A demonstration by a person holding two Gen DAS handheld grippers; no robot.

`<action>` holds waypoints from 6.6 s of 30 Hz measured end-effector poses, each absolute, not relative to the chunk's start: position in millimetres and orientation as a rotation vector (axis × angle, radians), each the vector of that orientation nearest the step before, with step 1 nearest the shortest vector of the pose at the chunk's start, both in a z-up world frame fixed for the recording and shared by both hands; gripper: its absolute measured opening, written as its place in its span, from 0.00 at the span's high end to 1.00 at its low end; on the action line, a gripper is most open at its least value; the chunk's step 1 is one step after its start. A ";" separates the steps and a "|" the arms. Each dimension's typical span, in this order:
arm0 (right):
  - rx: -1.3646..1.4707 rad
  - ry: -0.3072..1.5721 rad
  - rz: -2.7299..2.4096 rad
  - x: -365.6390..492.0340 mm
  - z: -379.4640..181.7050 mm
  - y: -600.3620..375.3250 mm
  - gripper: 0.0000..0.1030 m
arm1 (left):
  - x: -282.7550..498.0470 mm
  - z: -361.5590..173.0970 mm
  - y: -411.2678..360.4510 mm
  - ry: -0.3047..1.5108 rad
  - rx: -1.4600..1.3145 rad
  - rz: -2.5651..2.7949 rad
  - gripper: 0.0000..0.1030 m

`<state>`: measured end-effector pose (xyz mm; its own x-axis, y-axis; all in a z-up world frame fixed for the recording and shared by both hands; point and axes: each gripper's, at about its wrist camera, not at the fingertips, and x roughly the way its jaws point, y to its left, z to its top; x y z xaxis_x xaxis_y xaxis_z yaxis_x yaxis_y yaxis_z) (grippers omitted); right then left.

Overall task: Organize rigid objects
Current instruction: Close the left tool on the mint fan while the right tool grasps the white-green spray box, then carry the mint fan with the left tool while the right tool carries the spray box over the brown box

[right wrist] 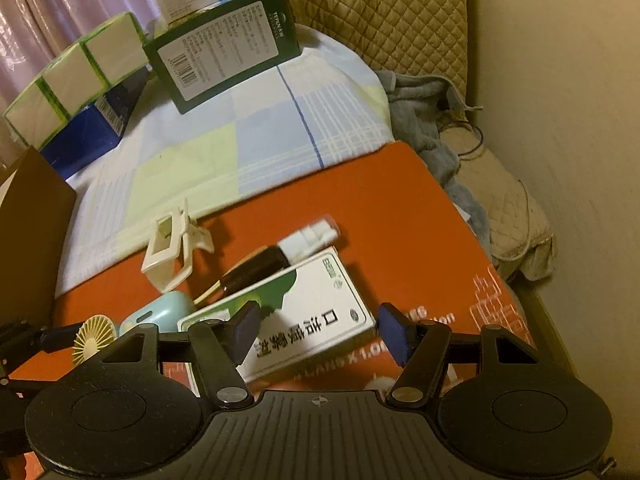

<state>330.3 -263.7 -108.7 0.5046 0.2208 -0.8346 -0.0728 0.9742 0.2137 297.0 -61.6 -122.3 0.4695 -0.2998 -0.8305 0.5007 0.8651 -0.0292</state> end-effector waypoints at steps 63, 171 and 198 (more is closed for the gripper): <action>-0.117 1.069 0.522 226.7 -116.5 -218.5 0.47 | 224.7 -114.8 10.7 1.085 0.059 -0.201 0.43; -0.004 0.959 0.568 239.1 -71.5 -169.6 0.50 | 212.8 -39.6 51.9 0.830 0.078 -0.300 0.73; -0.025 0.773 0.841 256.5 -8.1 -36.3 0.50 | 217.9 60.2 180.3 0.598 -0.015 -0.080 0.73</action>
<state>256.6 -36.3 -8.1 0.4155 0.6607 -0.6252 -0.6782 0.6830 0.2711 217.9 180.3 60.2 0.8233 -0.0795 -0.5621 0.0706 0.9968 -0.0376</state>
